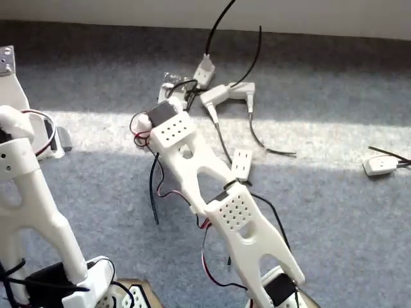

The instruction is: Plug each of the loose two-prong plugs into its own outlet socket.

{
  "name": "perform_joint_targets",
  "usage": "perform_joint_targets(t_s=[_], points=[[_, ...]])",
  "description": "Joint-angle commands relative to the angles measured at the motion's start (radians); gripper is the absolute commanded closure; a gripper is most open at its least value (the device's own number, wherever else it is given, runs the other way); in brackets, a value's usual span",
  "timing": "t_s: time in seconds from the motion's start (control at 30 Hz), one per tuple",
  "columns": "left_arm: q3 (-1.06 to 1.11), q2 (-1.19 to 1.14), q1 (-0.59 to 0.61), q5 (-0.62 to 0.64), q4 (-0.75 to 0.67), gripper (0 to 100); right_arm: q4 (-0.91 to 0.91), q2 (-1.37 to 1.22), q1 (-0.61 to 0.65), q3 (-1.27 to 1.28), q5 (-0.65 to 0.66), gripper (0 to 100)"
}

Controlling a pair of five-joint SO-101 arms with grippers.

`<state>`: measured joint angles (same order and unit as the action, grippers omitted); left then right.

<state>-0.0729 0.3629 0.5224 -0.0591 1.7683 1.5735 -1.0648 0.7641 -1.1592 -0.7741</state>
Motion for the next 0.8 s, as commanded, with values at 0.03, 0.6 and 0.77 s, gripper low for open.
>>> perform_joint_targets(t_s=[0.03, 0.6, 0.77], points=[[0.073, 0.01, -0.039, -0.008, -0.021, 79, 0.031, 0.041, -0.025, -0.019, -0.023, 72.2], [0.058, -0.499, -0.456, 0.18, -0.353, 77, 0.189, 0.381, -0.636, 0.119, 0.084, 33.0], [-0.073, -0.684, -0.522, 0.276, -0.371, 64, 0.186, 0.366, -0.63, 0.2, 0.186, 33.0]])
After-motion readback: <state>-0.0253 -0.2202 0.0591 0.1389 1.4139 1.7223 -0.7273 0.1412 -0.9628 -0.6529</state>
